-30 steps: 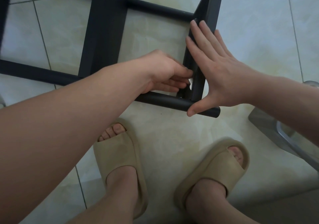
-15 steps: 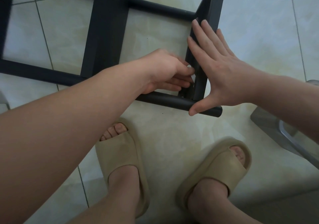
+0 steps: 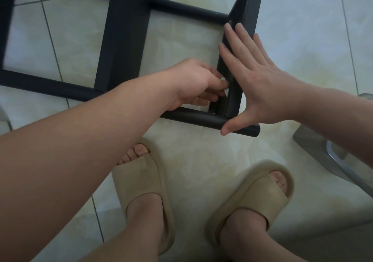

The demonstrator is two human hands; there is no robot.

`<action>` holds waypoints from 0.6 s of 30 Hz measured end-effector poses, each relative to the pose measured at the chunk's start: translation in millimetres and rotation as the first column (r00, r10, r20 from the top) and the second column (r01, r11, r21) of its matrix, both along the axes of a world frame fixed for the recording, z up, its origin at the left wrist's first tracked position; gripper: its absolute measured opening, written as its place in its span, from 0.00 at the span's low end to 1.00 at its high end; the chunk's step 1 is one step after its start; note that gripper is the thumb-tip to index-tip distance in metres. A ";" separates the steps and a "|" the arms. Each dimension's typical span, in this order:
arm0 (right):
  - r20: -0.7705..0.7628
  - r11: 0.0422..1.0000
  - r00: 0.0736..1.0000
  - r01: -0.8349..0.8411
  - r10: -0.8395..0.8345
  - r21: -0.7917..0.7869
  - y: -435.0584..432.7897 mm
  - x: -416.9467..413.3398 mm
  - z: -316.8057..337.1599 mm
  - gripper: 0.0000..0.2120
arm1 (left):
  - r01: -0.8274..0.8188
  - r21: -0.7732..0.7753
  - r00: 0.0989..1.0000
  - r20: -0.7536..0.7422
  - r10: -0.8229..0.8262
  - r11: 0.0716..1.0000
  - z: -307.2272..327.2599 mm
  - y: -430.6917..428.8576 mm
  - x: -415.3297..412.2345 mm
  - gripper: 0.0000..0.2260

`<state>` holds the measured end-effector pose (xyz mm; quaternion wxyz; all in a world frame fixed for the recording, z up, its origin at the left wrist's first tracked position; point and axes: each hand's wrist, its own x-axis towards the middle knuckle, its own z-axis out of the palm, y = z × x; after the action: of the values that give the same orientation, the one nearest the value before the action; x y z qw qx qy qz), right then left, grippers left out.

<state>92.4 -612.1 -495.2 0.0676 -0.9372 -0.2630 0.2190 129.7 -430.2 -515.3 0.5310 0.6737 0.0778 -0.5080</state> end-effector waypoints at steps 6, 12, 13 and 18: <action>0.001 1.000 1.000 -0.001 0.001 0.005 -0.6 -0.3 0.4 0.73 | 0.015 0.003 1.000 0.001 -0.015 1.000 2.2 0.7 -0.1 0.01; 0.013 1.000 1.000 -0.009 0.009 0.010 -1.1 -0.3 -0.8 0.72 | 0.028 0.006 0.999 -0.021 -0.028 1.000 2.7 -1.5 -0.1 0.04; 0.014 1.000 1.000 -0.009 0.009 0.009 -1.1 -0.3 -1.0 0.72 | 0.030 0.005 0.999 -0.027 -0.030 1.000 2.9 -1.7 -0.1 0.04; 0.014 1.000 1.000 -0.012 0.012 0.007 -1.4 -0.4 -1.9 0.72 | 0.040 0.003 0.998 -0.049 -0.040 0.999 3.8 -0.9 1.1 0.04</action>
<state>92.0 -613.5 -497.0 0.0678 -0.9368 -0.2700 0.2120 130.7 -431.0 -511.6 0.5173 0.6636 0.0783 -0.5347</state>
